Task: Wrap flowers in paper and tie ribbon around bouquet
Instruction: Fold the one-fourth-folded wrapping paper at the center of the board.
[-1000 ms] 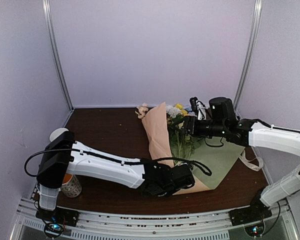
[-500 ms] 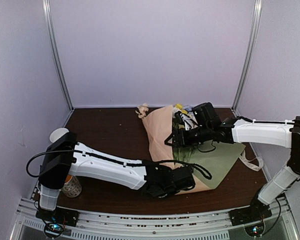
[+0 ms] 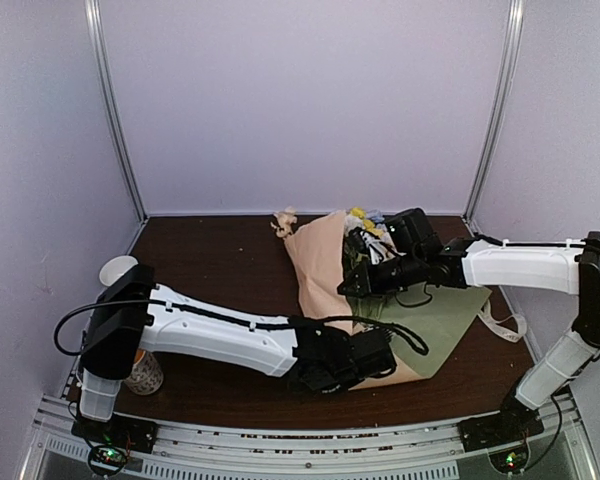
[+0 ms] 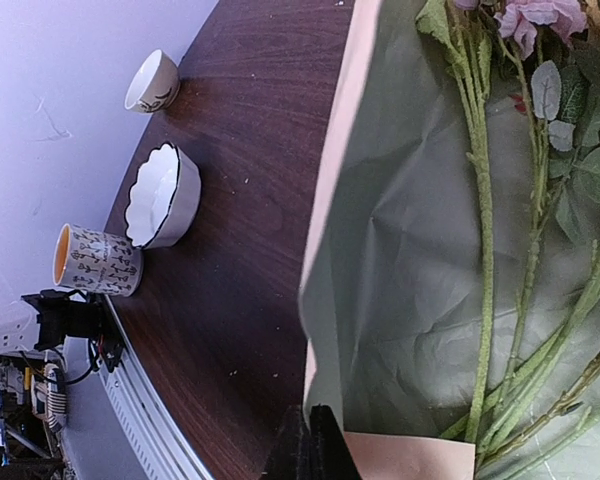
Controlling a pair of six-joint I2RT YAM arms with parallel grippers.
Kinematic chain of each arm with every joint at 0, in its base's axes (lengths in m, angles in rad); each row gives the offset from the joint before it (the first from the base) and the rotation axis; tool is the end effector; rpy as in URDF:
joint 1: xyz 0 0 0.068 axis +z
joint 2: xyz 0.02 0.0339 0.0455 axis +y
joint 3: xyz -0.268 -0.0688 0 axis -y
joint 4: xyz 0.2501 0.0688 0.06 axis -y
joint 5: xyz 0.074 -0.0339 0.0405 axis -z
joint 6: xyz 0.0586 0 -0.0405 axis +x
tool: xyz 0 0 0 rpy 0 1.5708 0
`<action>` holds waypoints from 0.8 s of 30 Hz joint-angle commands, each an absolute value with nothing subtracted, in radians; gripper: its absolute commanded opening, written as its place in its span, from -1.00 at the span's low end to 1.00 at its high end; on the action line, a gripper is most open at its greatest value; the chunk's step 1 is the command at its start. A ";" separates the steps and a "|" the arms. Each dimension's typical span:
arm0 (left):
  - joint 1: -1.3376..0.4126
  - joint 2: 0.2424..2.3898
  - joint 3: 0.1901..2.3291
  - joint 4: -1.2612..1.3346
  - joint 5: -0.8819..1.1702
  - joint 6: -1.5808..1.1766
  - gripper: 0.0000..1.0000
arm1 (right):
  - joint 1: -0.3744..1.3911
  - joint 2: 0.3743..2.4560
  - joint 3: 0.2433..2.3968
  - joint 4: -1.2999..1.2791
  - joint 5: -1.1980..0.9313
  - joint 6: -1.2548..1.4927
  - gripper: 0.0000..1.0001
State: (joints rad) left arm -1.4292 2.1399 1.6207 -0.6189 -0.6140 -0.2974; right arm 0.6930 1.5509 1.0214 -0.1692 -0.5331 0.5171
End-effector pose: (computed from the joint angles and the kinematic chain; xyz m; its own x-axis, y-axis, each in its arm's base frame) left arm 0.0987 -0.4531 0.1566 -0.3496 0.7554 -0.5542 0.7035 0.6023 0.3772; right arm 0.2550 0.2504 0.2268 -0.8501 -0.1525 -0.5040 -0.4939 0.5630 0.6627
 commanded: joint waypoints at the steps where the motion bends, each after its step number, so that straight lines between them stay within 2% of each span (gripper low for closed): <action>1: -1.445 2.137 1.692 -0.640 -0.644 -0.290 -0.33 | 0.669 1.545 1.009 -0.173 -0.534 0.481 -1.00; 7: -1.488 2.153 1.816 -0.648 -0.656 -0.216 -0.10 | 0.649 1.564 1.008 -0.160 -0.550 0.465 -1.00; 9: -1.503 2.165 1.848 -0.636 -0.664 -0.203 -0.09 | 0.647 1.570 1.011 -0.155 -0.560 0.460 -1.00; 11: -1.505 2.189 1.863 -0.612 -0.651 -0.187 -0.14 | 0.644 1.573 1.016 -0.160 -0.563 0.455 -1.00; 15: -1.505 2.260 1.921 -0.604 -0.617 -0.152 -0.35 | 0.635 1.571 1.018 -0.166 -0.565 0.450 -1.00; 24: -1.451 2.392 1.973 -0.612 -0.533 -0.212 -0.37 | 0.632 1.590 1.025 -0.171 -0.600 0.445 -1.00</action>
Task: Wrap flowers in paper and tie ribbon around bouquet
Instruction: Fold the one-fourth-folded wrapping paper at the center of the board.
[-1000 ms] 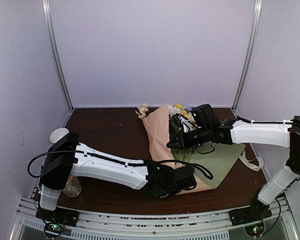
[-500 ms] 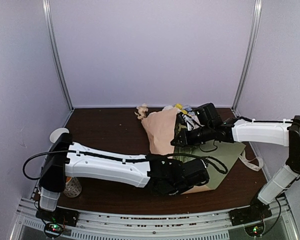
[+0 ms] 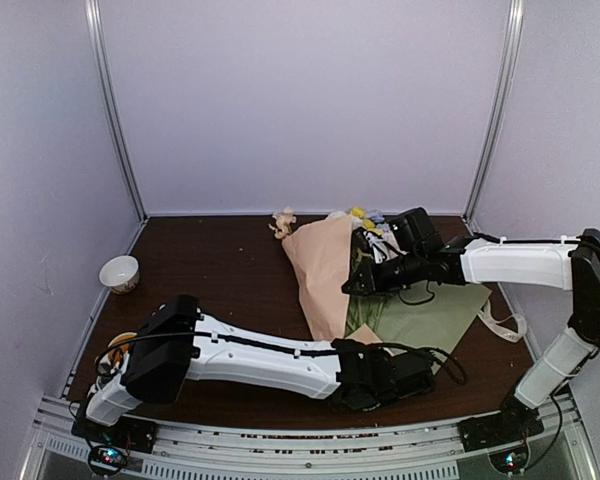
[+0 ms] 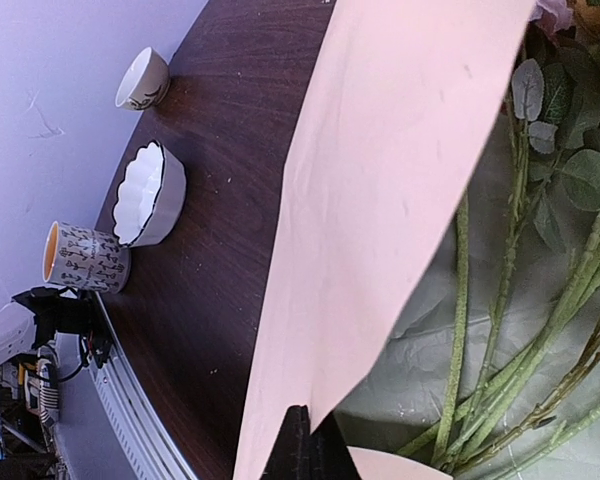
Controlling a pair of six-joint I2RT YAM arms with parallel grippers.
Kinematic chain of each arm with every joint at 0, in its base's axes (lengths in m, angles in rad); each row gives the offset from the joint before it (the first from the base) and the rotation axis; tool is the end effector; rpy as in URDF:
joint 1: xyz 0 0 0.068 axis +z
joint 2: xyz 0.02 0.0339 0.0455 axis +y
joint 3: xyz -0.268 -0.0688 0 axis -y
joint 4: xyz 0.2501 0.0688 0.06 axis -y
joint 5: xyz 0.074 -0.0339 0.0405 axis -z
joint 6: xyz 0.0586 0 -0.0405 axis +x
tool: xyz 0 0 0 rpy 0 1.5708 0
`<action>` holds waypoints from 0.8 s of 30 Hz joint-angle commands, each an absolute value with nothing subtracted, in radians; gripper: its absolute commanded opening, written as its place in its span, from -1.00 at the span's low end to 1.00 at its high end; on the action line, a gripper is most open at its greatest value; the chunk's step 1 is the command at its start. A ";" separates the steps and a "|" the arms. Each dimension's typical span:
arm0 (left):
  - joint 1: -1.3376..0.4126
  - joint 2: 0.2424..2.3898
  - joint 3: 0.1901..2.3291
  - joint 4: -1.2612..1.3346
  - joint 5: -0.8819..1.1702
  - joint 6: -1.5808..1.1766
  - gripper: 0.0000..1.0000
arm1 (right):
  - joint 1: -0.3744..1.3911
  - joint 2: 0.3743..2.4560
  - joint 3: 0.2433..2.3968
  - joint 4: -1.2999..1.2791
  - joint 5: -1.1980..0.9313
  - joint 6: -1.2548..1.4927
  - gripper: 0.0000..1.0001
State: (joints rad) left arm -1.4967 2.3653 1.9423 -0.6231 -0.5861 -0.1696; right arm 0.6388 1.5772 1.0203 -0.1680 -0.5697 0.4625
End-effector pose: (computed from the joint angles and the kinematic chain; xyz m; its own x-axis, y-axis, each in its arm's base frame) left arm 0.0712 -0.5216 0.1470 -0.1999 0.7937 -0.5746 0.7879 0.4788 0.3873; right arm 0.2686 0.2389 0.2185 -0.8450 -0.1596 -0.5103 -0.5019 0.5659 0.6541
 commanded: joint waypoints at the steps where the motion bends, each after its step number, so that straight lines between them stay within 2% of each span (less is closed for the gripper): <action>1: -1.443 2.396 1.969 -0.615 -0.523 -0.224 -0.37 | 0.632 1.587 1.026 -0.173 -0.604 0.444 -1.00; 17: -1.425 2.416 1.869 -0.584 -0.423 -0.266 -0.36 | 0.521 1.606 1.012 -0.228 -0.598 0.406 -1.00; 24: -1.425 2.399 1.868 -0.581 -0.410 -0.248 -0.27 | 0.498 1.651 0.970 -0.207 -0.560 0.406 -1.00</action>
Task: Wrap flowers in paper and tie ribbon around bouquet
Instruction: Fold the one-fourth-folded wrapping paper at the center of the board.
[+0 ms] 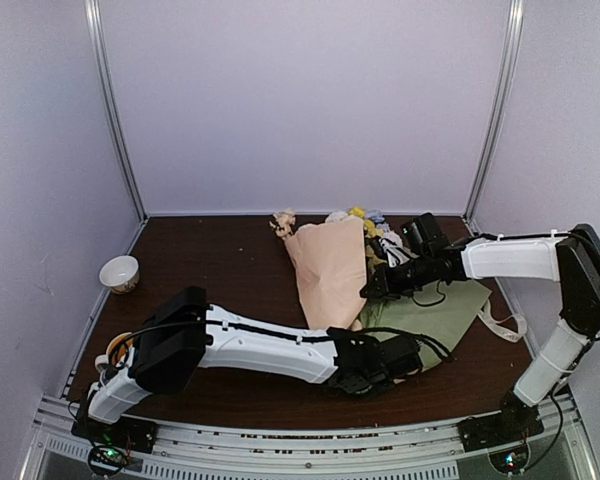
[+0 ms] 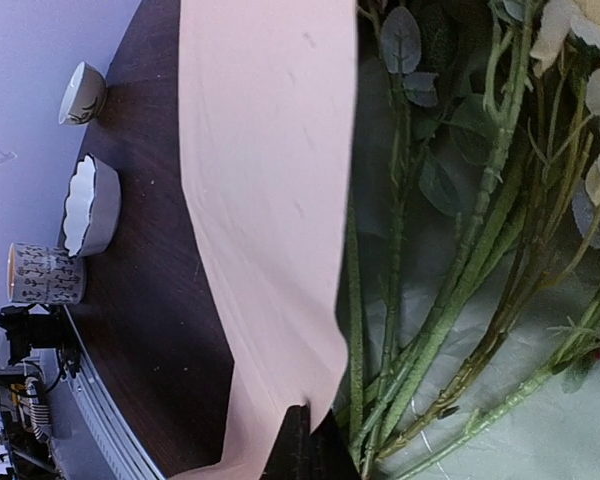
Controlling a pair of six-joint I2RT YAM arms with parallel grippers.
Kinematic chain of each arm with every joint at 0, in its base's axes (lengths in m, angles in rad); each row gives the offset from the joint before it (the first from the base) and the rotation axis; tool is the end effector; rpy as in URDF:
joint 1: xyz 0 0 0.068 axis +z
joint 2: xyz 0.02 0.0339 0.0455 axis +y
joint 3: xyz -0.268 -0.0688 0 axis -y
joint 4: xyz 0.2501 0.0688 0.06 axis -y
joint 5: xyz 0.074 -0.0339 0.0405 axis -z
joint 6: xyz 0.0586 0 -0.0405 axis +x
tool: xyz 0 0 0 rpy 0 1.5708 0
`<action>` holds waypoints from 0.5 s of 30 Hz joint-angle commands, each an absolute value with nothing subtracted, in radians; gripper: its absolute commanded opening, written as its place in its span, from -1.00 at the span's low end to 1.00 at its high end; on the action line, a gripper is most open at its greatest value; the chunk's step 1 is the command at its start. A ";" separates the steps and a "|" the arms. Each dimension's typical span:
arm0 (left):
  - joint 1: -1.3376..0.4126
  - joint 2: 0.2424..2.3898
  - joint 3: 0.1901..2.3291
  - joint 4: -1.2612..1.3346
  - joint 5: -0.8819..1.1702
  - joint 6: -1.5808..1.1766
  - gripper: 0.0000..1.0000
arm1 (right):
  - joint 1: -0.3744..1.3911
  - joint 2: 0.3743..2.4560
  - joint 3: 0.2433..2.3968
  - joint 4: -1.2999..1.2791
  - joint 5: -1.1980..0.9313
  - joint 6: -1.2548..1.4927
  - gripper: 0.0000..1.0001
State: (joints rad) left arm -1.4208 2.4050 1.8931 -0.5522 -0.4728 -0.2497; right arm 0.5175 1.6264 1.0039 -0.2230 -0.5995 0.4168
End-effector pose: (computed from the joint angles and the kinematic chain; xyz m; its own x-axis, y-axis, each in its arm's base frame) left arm 0.1052 -0.5173 0.1130 -0.3360 0.7509 -0.5686 0.7887 0.5543 0.2659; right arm 0.2915 0.2040 0.1924 -0.8917 -0.1230 -0.4356 -0.4076 0.6366 0.6546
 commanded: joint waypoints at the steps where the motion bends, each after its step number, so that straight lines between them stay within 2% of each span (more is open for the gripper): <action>1: -1.425 2.390 1.869 -0.580 -0.410 -0.244 -0.24 | 0.493 1.656 0.964 -0.196 -0.554 0.408 -1.00; 4: -1.425 2.352 1.882 -0.577 -0.408 -0.224 -0.08 | 0.477 1.681 0.962 -0.176 -0.573 0.410 -1.00; 10: -1.443 2.226 1.884 -0.541 -0.396 -0.158 0.42 | 0.476 1.702 0.980 -0.167 -0.583 0.405 -1.00; 15: -1.463 2.089 1.795 -0.481 -0.417 -0.159 0.49 | 0.474 1.713 0.989 -0.176 -0.584 0.397 -1.00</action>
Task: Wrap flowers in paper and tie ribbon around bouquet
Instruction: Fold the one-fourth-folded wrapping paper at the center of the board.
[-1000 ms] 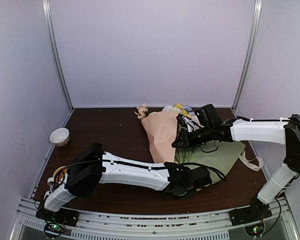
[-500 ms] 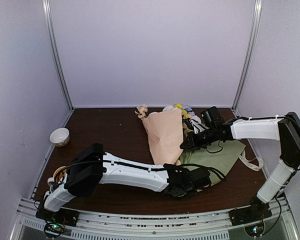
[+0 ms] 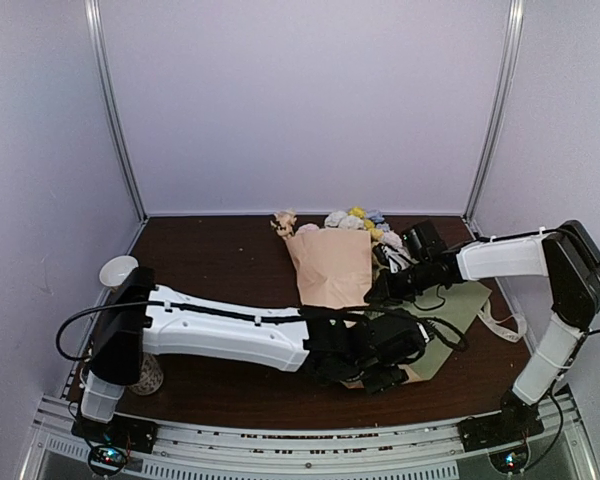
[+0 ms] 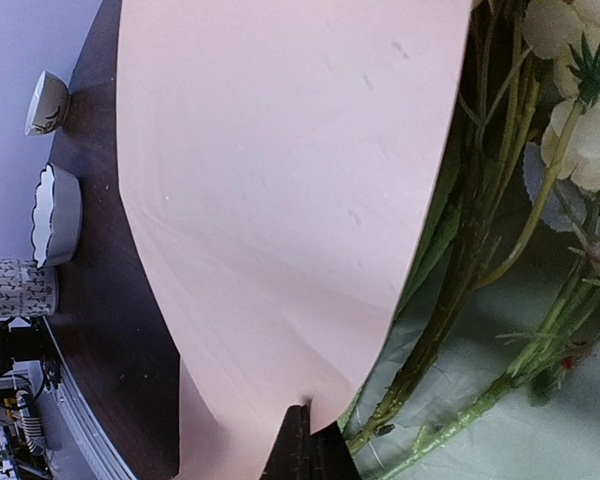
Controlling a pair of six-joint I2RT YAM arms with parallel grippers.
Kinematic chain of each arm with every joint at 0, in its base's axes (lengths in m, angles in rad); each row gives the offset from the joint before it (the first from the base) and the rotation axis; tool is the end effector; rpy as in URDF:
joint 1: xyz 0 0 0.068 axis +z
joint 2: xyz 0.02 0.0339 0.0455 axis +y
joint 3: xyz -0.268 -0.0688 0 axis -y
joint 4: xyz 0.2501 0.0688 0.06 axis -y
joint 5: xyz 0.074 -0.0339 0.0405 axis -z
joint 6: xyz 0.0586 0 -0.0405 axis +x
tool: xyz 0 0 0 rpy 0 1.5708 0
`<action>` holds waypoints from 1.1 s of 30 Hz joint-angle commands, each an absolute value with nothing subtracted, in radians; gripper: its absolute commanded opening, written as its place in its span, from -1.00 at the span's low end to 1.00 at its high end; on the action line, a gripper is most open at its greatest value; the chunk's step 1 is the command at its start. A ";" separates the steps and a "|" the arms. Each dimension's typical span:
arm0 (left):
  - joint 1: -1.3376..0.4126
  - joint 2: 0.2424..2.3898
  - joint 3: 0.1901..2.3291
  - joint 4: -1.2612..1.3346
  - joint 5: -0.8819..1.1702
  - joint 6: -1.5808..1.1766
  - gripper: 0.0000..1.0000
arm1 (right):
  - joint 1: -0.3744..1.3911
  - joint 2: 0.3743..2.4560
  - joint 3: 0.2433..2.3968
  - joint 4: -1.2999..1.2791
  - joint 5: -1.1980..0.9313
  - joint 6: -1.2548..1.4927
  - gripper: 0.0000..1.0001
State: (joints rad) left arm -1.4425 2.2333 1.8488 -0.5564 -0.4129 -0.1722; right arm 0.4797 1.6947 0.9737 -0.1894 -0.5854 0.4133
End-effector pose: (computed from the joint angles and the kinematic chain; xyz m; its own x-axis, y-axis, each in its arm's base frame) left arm 0.0891 -0.5072 0.1834 -0.2523 0.7293 -0.6359 0.8475 0.4837 0.2185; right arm 0.3008 0.1930 0.1624 -0.9169 -0.0996 -0.3865 -0.3463 0.6803 0.6460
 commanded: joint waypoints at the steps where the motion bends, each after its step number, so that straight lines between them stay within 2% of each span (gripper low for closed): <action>1: -1.462 2.060 1.767 -0.481 -0.453 -0.183 0.51 | 0.474 1.712 0.989 -0.175 -0.586 0.397 -1.00; 7: -1.410 1.974 1.606 -0.558 -0.537 -0.379 0.59 | 0.474 1.708 0.989 -0.175 -0.588 0.396 -1.00; 12: -1.379 1.986 1.529 -0.549 -0.515 -0.457 0.76 | 0.474 1.707 0.983 -0.178 -0.589 0.397 -1.00; 16: -1.355 2.012 1.494 -0.479 -0.454 -0.465 0.77 | 0.474 1.706 0.974 -0.168 -0.594 0.411 -1.00; 18: -1.347 2.034 1.501 -0.467 -0.455 -0.467 0.71 | 0.474 1.704 0.974 -0.172 -0.595 0.410 -1.00; 22: -1.344 2.065 1.518 -0.439 -0.463 -0.460 0.40 | 0.476 1.698 0.976 -0.179 -0.599 0.407 -1.00; 23: -1.344 2.069 1.517 -0.429 -0.457 -0.456 0.23 | 0.476 1.697 0.975 -0.178 -0.605 0.407 -1.00; 26: -1.344 2.077 1.511 -0.424 -0.452 -0.465 -0.52 | 0.477 1.683 0.961 -0.178 -0.615 0.412 -0.82; 28: -1.344 2.078 1.503 -0.425 -0.456 -0.474 -0.87 | 0.477 1.650 0.954 -0.190 -0.614 0.413 -0.69; 30: -1.344 2.077 1.503 -0.430 -0.461 -0.478 -0.99 | 0.477 1.588 0.955 -0.217 -0.606 0.405 -0.61; 33: -1.344 2.079 1.510 -0.446 -0.468 -0.479 -0.97 | 0.478 1.478 0.949 -0.285 -0.583 0.384 -0.52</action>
State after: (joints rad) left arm -1.3483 2.0686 1.4994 -0.4664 -0.4587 -0.4671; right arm 0.4801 1.6382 0.9577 -0.2173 -0.6010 0.4114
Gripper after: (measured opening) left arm 0.017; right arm 0.221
